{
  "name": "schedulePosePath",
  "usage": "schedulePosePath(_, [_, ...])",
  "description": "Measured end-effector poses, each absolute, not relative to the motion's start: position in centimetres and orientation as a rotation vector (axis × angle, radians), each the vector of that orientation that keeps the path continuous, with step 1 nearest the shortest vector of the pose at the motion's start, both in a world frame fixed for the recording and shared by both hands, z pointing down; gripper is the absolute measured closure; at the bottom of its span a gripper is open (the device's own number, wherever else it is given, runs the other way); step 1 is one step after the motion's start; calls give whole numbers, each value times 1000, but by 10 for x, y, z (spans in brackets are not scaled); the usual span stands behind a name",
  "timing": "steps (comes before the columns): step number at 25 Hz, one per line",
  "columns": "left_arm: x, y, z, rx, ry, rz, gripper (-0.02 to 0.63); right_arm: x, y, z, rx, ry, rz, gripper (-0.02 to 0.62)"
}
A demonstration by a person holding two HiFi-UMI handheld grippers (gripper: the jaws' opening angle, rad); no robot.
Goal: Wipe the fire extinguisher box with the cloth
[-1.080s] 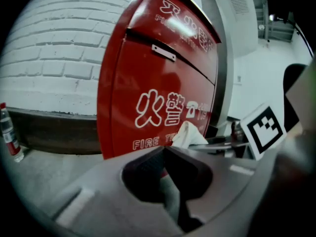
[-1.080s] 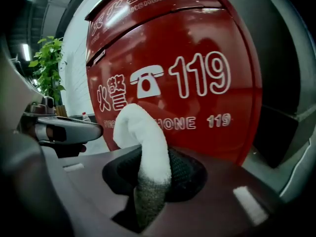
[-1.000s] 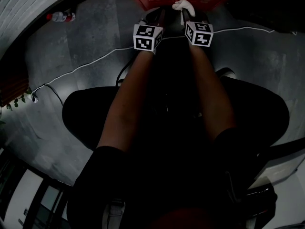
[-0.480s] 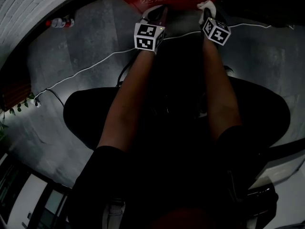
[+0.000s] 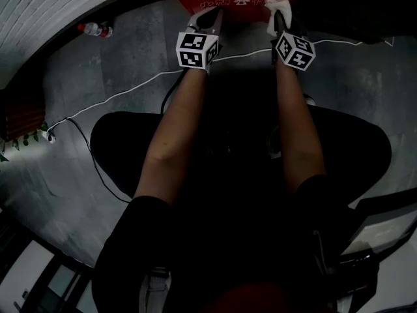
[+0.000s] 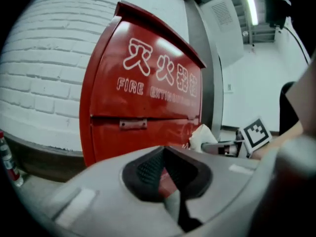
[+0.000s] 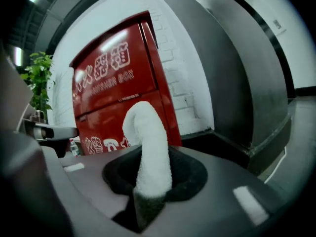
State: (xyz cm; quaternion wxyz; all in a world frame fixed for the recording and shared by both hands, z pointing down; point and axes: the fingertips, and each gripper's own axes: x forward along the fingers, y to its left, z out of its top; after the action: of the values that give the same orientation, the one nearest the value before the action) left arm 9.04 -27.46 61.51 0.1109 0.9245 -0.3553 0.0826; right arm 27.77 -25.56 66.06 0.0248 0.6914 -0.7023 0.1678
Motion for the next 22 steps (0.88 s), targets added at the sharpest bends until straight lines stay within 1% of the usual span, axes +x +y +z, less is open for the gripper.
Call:
schedulePosePath(7, [63, -266, 519, 2751, -1067, 24, 603, 202, -240, 524, 1902, -2639, 217, 495])
schedulePosePath(13, [32, -233, 440, 2814, -1071, -78, 603, 147, -216, 423, 1679, -2841, 22, 495])
schedulePosePath(18, [18, -200, 386, 2894, -1007, -203, 603, 114, -190, 379, 1493, -2900, -101, 495])
schedulePosePath(22, [22, -190, 373, 2932, -978, -208, 603, 108, -177, 372, 1384, -2954, -82, 495])
